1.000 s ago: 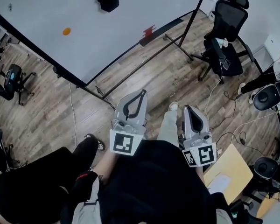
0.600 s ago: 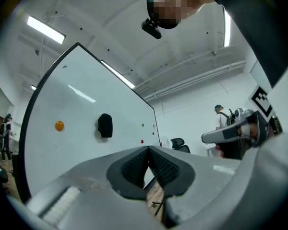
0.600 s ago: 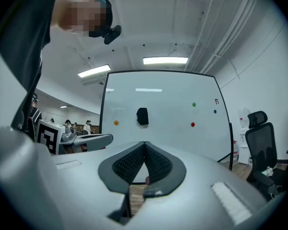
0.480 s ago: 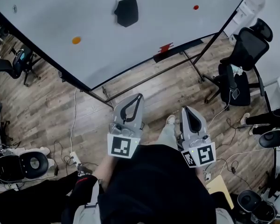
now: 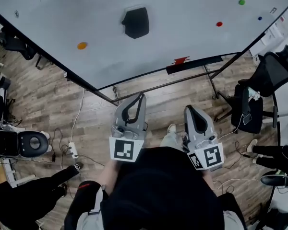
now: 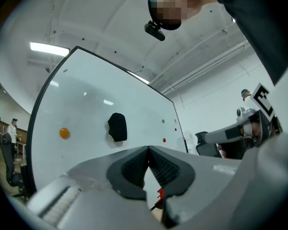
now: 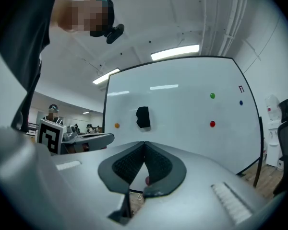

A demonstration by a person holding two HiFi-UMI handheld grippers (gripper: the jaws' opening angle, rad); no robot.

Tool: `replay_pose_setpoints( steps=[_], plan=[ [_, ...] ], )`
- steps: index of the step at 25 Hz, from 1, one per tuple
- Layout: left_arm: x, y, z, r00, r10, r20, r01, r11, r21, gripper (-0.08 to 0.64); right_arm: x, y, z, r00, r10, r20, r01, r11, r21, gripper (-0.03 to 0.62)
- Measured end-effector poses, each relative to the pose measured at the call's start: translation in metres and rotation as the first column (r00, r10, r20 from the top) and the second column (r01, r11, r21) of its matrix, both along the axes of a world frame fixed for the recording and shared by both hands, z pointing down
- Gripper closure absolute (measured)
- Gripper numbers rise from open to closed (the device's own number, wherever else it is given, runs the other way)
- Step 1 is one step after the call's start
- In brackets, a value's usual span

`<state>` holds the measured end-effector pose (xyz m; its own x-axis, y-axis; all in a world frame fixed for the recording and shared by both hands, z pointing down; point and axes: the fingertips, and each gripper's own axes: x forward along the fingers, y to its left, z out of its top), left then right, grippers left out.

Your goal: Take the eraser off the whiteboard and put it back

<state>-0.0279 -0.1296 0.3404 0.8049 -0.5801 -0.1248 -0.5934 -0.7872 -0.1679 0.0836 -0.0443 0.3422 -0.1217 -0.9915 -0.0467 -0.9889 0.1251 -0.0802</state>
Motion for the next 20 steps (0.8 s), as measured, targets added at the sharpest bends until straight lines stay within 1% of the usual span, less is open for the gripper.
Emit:
replay_pose_setpoints(
  steps=[4, 8, 14, 18, 20],
  plan=[
    [0.011, -0.011, -0.009, 0.996, -0.093, -0.001, 0.093, 0.996, 0.005, 0.557, 0.016, -0.017, -0.001, 0.997, -0.077, -0.002, 0.077, 0.997, -0.004, 0.591],
    [0.014, -0.020, -0.012, 0.980, -0.199, 0.008, 0.199, 0.980, -0.009, 0.558, 0.025, -0.030, -0.003, 0.988, -0.156, -0.020, 0.156, 0.988, -0.005, 0.591],
    [0.021, -0.025, -0.018, 0.943, -0.332, 0.001, 0.331, 0.942, -0.055, 0.557, 0.038, -0.036, -0.012, 0.970, -0.241, -0.039, 0.241, 0.971, 0.005, 0.589],
    [0.029, -0.031, -0.026, 0.918, -0.396, 0.001, 0.396, 0.917, -0.046, 0.557, 0.046, -0.039, -0.011, 0.954, -0.297, -0.044, 0.297, 0.955, 0.004, 0.591],
    [0.032, -0.035, -0.033, 0.901, -0.435, -0.005, 0.434, 0.900, -0.034, 0.557, 0.050, -0.040, -0.010, 0.944, -0.328, -0.046, 0.328, 0.945, 0.001, 0.589]
  ],
)
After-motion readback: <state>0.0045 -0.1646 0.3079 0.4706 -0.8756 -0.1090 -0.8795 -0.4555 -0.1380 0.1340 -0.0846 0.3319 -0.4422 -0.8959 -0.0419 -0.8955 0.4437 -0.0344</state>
